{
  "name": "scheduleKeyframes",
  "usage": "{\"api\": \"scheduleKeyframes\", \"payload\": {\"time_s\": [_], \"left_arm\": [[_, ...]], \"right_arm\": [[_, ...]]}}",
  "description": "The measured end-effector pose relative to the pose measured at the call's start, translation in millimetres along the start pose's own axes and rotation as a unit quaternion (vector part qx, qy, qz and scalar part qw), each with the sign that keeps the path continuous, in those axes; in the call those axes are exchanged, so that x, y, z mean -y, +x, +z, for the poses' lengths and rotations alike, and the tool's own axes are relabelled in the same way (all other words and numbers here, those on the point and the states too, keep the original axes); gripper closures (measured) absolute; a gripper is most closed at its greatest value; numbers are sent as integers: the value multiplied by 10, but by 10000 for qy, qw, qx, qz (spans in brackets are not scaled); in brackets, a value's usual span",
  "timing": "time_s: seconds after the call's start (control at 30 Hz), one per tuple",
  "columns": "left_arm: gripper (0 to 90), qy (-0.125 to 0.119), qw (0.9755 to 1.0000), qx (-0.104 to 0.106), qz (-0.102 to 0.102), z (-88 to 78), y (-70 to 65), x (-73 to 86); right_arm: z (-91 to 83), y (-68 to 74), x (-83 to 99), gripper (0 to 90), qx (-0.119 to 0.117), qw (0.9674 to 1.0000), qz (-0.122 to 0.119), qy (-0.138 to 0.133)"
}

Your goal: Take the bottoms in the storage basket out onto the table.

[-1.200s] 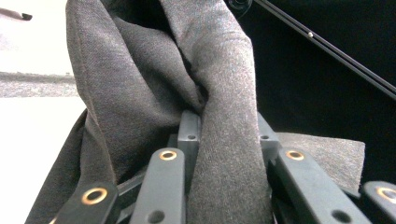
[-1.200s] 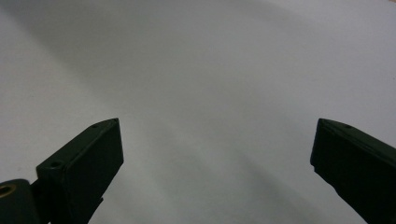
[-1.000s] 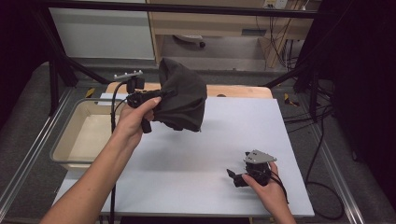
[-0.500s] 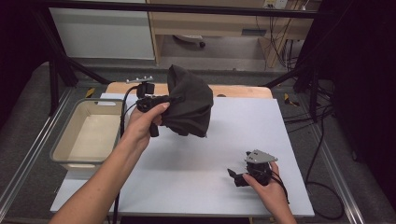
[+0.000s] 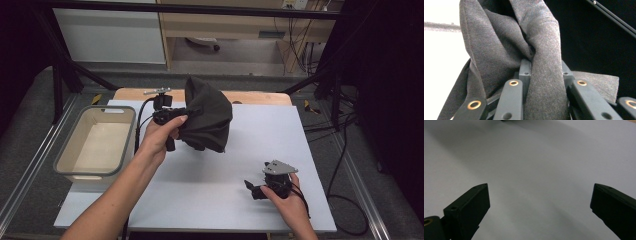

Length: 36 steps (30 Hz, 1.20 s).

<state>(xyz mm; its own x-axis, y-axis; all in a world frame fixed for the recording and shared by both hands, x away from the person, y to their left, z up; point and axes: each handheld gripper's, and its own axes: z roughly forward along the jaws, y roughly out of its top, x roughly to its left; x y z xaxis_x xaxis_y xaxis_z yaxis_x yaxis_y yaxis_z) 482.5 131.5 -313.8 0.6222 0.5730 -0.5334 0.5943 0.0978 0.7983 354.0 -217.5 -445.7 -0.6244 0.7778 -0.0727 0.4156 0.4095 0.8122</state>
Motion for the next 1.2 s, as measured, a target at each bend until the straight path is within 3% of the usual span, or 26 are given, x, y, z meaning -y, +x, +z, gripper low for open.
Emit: {"api": "scheduleKeyframes", "payload": {"time_s": [0.73,1.2], "left_arm": [[712,193,9997,29,-115,154,86,281],[706,331,9994,65,-71,229,85,417]], "right_arm": [[-12,-4,6,33,42,10000,-18,14],[-20,-13,8,33,82,10000,-14,6]]}}
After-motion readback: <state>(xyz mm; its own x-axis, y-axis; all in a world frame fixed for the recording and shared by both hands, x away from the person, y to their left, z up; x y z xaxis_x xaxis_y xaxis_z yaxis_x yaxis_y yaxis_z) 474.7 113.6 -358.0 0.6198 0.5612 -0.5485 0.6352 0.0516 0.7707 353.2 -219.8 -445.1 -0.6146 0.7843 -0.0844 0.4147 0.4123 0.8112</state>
